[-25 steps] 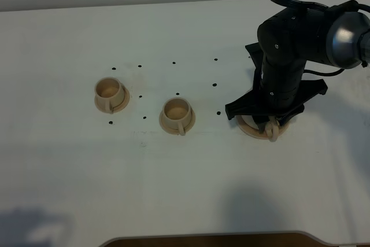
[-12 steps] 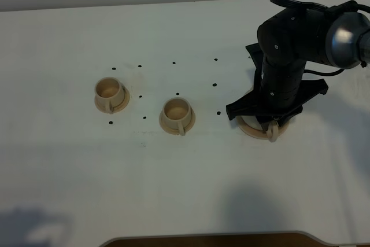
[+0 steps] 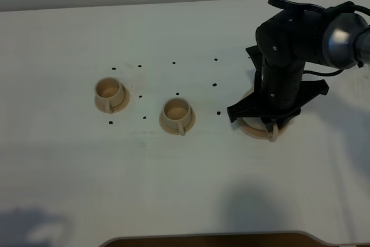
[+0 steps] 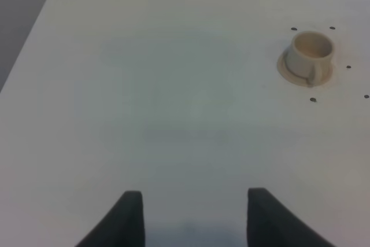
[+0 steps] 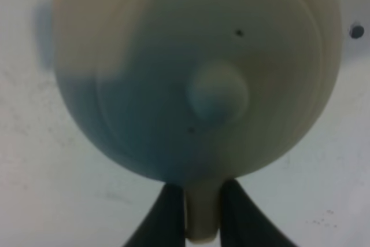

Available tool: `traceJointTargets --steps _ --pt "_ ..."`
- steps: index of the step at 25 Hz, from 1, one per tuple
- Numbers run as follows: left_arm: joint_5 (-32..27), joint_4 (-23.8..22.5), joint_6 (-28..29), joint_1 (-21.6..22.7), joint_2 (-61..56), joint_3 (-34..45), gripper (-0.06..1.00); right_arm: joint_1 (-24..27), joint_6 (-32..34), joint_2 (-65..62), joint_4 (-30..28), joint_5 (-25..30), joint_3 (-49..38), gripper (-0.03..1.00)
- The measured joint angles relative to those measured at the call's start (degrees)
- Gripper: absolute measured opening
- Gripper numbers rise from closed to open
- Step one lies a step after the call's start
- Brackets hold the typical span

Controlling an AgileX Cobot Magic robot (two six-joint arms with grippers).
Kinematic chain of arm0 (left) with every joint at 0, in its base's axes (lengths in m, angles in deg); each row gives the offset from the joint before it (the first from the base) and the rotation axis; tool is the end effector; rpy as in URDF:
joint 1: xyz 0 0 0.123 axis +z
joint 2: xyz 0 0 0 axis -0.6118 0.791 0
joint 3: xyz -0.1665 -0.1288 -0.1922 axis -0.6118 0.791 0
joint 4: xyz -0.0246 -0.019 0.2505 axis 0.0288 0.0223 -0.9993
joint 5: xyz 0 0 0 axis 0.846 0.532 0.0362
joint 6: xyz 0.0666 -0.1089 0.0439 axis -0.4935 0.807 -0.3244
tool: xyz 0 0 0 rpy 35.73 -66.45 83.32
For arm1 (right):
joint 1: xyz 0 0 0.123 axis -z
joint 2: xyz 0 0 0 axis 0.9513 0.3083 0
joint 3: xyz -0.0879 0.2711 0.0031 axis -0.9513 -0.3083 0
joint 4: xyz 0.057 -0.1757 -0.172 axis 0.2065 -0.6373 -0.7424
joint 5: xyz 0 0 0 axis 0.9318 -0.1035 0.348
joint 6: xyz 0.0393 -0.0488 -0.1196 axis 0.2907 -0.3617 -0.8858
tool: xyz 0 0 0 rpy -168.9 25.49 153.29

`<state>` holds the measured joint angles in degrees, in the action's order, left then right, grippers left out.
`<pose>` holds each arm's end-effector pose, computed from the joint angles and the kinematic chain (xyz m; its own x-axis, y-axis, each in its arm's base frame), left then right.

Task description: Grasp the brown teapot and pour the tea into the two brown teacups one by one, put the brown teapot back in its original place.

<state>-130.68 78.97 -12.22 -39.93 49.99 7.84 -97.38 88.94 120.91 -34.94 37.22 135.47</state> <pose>0.0348 0.0098 0.2624 -0.4283 -0.0095 -0.9036 -0.0473 0.9988 0.0120 0.3403 0.1534 0.1111 -0.9871 -0.1570 -0.0304 -0.1555 0.9868 -0.0459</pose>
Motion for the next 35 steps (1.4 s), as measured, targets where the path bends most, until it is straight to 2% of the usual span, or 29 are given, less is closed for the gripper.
traceJointTargets --steps 30,35 --pt "0.0 0.0 0.05 0.0 0.0 0.0 0.44 -0.06 -0.72 -4.13 -2.37 -1.4 0.0 0.12" --pt "0.0 0.0 0.05 0.0 0.0 0.0 0.44 -0.66 -6.43 -4.87 -4.48 -3.51 0.11 0.12"
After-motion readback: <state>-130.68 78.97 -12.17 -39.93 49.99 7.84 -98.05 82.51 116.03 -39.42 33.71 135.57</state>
